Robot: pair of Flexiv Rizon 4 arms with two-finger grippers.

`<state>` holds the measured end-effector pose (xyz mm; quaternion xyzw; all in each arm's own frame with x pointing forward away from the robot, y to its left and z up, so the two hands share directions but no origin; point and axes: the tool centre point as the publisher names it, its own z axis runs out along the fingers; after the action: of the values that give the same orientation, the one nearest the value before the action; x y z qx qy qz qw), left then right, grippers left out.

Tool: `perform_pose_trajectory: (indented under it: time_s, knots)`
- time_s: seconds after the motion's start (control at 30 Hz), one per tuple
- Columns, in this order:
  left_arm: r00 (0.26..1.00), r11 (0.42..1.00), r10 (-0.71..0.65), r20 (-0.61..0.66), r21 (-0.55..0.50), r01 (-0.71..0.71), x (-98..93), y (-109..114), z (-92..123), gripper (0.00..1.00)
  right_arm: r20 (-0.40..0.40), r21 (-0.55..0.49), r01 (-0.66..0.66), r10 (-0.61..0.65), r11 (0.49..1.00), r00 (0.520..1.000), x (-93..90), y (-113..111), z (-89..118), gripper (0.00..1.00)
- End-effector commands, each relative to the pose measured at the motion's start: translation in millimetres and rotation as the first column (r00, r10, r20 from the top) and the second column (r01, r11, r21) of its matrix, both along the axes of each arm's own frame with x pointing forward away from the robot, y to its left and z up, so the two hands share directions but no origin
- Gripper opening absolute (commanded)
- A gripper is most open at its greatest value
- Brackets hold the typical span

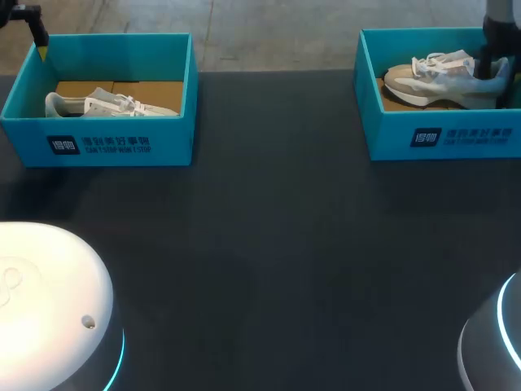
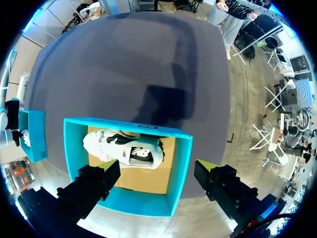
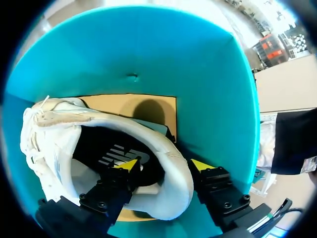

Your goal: Take the shoe out of the shoebox, open the shoe tongue, remove and reinsert the insole, then place the shoe into the shoebox

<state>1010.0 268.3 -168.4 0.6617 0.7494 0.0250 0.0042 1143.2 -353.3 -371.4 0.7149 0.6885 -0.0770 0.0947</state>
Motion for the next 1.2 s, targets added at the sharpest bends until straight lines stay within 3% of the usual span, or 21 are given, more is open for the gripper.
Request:
perform_pose_trajectory:
  time_s: [0.03,0.7,0.93,1.2]
  knots:
    - [1.0,1.0,0.0,0.002,0.002,0.0,-1.5,0,0,1.0,-0.019,0.006,0.003,-0.003,1.0,1.0,6.9,-4,-5,0.62]
    - [1.0,1.0,0.0,0.002,0.002,0.0,-1.5,0,0,1.0,-0.035,0.031,0.002,0.0,1.0,0.999,3.3,1,-7,0.56]
    - [1.0,1.0,0.0,0.002,0.002,0.0,-1.5,0,0,1.0,-0.025,0.027,-0.002,0.003,1.0,1.0,4.4,2,-3,0.48]
    - [1.0,1.0,0.0,0.002,0.002,0.0,-1.5,0,0,1.0,-0.021,0.028,-0.012,0.012,1.0,1.0,4.0,6,-2,0.46]
